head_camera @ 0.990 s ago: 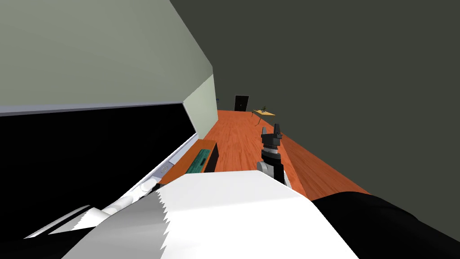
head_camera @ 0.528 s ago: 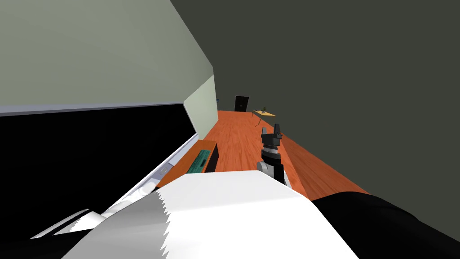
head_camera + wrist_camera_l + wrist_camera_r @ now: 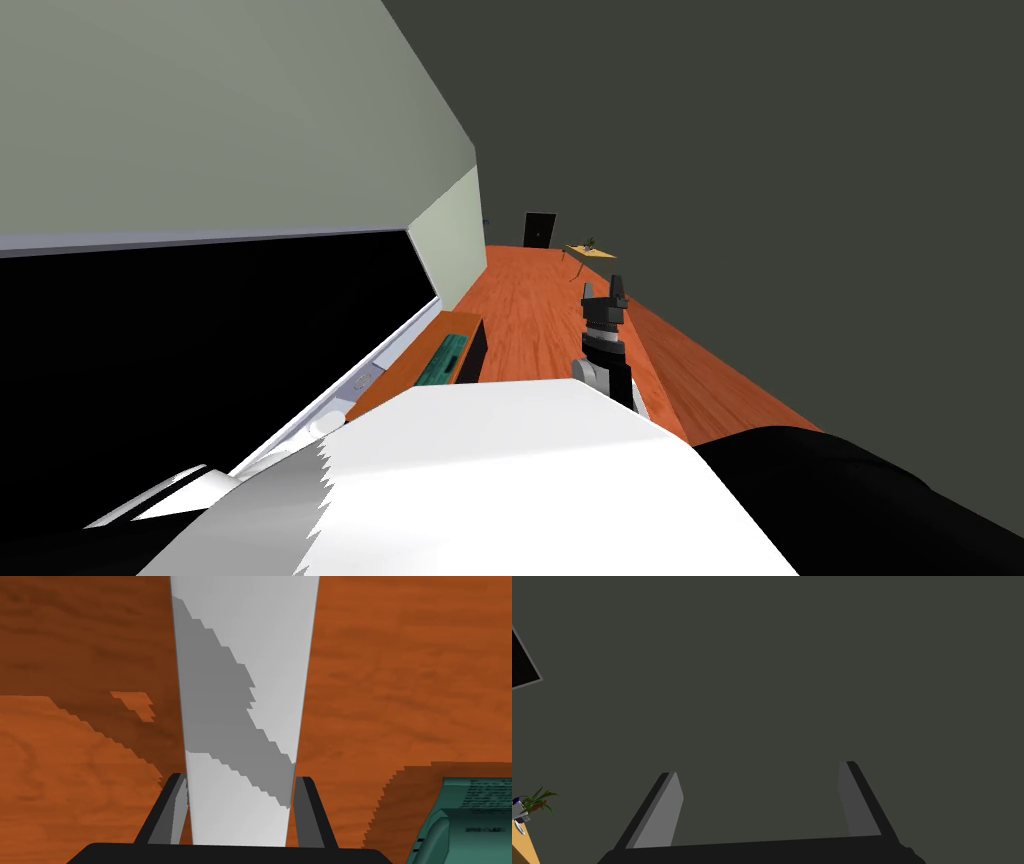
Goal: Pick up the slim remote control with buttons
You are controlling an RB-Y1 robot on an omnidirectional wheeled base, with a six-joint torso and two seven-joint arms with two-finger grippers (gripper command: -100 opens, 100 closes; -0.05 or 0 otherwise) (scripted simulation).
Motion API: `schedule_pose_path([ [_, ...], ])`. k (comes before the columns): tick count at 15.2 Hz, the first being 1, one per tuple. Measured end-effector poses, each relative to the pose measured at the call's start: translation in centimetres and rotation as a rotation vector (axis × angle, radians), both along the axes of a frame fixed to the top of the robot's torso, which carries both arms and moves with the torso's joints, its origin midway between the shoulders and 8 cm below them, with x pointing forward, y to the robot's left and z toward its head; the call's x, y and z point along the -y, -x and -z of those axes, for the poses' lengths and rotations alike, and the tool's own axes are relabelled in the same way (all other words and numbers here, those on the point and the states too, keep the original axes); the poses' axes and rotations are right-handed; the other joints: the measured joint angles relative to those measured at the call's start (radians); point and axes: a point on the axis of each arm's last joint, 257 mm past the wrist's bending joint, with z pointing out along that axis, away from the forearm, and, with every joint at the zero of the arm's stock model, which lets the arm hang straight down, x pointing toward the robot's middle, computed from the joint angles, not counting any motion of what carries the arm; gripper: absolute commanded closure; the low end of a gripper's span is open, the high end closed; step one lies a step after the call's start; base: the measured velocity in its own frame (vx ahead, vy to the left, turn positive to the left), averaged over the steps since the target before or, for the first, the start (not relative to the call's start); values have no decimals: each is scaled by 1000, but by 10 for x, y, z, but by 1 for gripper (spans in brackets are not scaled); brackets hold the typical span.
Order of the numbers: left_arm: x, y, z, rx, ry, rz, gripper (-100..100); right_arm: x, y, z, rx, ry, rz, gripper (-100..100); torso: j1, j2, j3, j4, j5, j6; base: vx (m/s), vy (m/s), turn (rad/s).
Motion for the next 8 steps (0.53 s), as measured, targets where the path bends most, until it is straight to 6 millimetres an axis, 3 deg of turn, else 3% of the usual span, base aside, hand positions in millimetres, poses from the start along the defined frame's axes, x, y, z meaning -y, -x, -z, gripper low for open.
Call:
schedule_pose_path([
  [4,-2,-4,-3,-2,1,-2,100,0,0,0,0,0,0,0,2,1,1,1,0,2,-19,19,-52],
  [8,-8,-22,-15,-3,0,-15,100,0,0,0,0,0,0,0,-1,7,4,1,-1,1,-79,-2,-44],
])
